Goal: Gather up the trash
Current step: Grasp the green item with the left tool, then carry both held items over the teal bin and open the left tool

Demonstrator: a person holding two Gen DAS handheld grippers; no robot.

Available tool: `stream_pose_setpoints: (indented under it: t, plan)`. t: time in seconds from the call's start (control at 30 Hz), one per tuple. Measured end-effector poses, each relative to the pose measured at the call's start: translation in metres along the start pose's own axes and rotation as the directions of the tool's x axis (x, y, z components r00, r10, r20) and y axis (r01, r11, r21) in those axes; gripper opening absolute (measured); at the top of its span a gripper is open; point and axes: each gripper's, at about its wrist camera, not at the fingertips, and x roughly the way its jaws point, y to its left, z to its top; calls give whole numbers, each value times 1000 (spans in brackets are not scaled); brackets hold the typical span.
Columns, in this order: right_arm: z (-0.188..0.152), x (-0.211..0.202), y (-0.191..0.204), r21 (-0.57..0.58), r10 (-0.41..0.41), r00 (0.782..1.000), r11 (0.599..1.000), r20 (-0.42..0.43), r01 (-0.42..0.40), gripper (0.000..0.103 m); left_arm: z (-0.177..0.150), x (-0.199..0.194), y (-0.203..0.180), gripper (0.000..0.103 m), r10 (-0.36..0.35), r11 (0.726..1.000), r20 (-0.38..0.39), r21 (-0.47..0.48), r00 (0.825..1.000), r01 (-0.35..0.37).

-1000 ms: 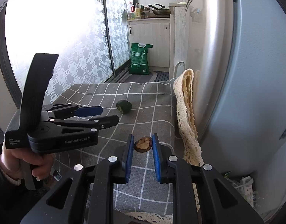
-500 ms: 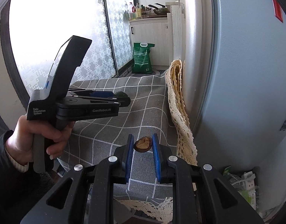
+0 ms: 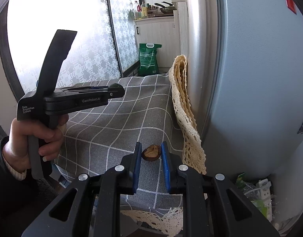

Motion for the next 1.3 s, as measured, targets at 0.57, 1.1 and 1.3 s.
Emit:
stream_pose_setpoints:
  t: [0.57,1.1,1.3]
  plan:
    - [29,41,77,-105,58,998,993,-30,-60,20,-5,-67,93,30,38,990,149,-138,988,-17]
    - [60,65,165,-231,93,994,967,-62,-104,20,-42,-107,201,30,99,962,123,-264,987,-64]
    - [72,77,204,-271,121,990,953,-75,-137,20,-65,-109,226,30,139,961,69,-252,988,-117]
